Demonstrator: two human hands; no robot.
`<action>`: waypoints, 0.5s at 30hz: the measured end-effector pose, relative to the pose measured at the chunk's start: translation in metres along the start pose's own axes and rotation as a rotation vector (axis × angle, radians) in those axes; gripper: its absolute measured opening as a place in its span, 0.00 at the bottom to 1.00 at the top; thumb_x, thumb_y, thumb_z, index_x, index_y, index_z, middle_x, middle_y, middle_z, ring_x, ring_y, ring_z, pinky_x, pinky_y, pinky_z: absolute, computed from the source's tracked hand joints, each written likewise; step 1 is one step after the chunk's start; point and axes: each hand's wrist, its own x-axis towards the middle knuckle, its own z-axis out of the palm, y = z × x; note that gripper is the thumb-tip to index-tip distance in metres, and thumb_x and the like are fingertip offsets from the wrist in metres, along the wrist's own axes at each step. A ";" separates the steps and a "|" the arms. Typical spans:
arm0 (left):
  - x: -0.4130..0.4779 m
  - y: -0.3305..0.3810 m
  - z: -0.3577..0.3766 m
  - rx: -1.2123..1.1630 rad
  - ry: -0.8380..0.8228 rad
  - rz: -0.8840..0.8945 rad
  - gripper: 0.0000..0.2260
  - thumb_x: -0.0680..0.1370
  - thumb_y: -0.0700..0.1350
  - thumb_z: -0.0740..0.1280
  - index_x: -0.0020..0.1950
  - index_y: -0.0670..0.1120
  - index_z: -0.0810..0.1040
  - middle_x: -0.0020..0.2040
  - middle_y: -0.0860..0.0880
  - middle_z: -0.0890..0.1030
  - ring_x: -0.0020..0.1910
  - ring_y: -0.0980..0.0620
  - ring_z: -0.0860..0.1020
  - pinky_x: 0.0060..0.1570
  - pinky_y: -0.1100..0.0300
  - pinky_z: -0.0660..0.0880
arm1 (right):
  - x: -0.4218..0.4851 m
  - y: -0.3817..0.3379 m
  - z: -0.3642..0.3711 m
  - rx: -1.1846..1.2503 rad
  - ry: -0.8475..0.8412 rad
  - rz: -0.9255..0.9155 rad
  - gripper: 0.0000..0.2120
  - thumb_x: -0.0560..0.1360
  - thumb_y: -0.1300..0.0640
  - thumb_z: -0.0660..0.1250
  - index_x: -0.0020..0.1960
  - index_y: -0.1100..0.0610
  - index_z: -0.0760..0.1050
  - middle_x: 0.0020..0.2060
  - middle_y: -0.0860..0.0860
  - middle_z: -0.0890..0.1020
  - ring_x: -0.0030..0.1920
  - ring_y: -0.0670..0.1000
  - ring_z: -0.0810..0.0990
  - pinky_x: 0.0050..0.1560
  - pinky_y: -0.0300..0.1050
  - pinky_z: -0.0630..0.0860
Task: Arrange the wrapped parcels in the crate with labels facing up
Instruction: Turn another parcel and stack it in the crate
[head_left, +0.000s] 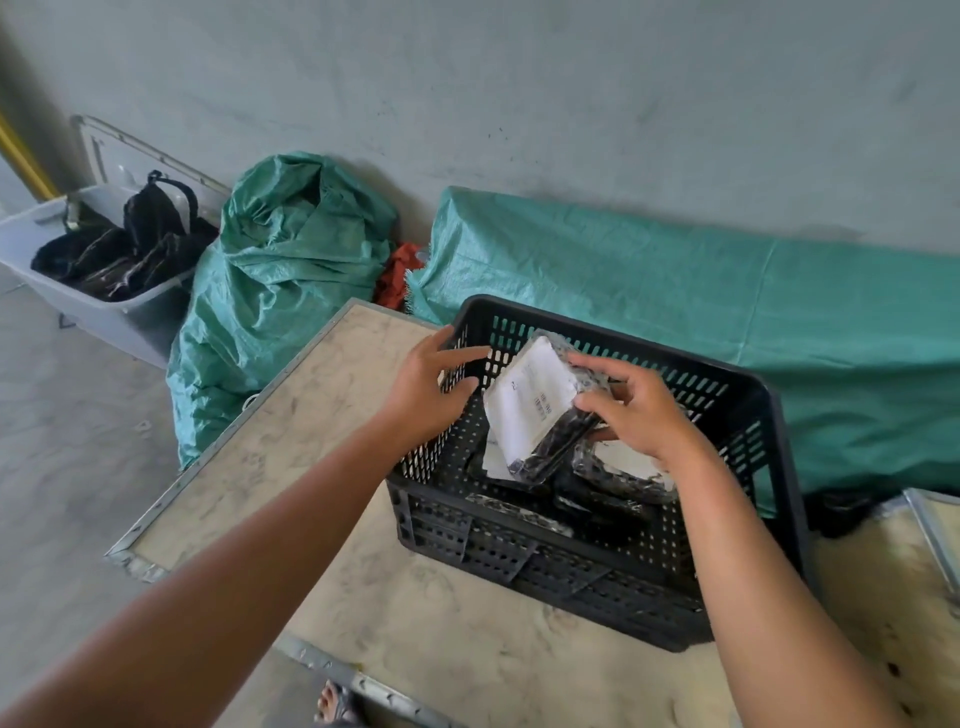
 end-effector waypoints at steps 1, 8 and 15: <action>0.002 0.008 0.002 -0.078 -0.038 -0.009 0.18 0.78 0.46 0.73 0.66 0.62 0.81 0.81 0.47 0.63 0.79 0.48 0.61 0.76 0.46 0.60 | -0.002 -0.005 -0.009 0.035 -0.010 -0.015 0.25 0.66 0.44 0.75 0.63 0.33 0.81 0.53 0.62 0.84 0.53 0.75 0.80 0.45 0.72 0.82; 0.007 0.029 0.008 -0.735 -0.273 -0.104 0.13 0.74 0.47 0.75 0.58 0.55 0.87 0.70 0.49 0.79 0.69 0.56 0.76 0.56 0.59 0.78 | -0.003 -0.018 -0.051 0.282 -0.053 -0.029 0.24 0.69 0.53 0.71 0.64 0.45 0.83 0.48 0.56 0.86 0.43 0.58 0.87 0.38 0.54 0.85; 0.023 0.016 0.027 -0.850 -0.373 -0.244 0.18 0.75 0.46 0.74 0.65 0.54 0.84 0.67 0.51 0.81 0.58 0.50 0.81 0.52 0.48 0.82 | 0.022 -0.007 -0.049 0.394 0.132 0.005 0.26 0.66 0.40 0.80 0.63 0.39 0.83 0.68 0.53 0.81 0.71 0.62 0.74 0.71 0.68 0.67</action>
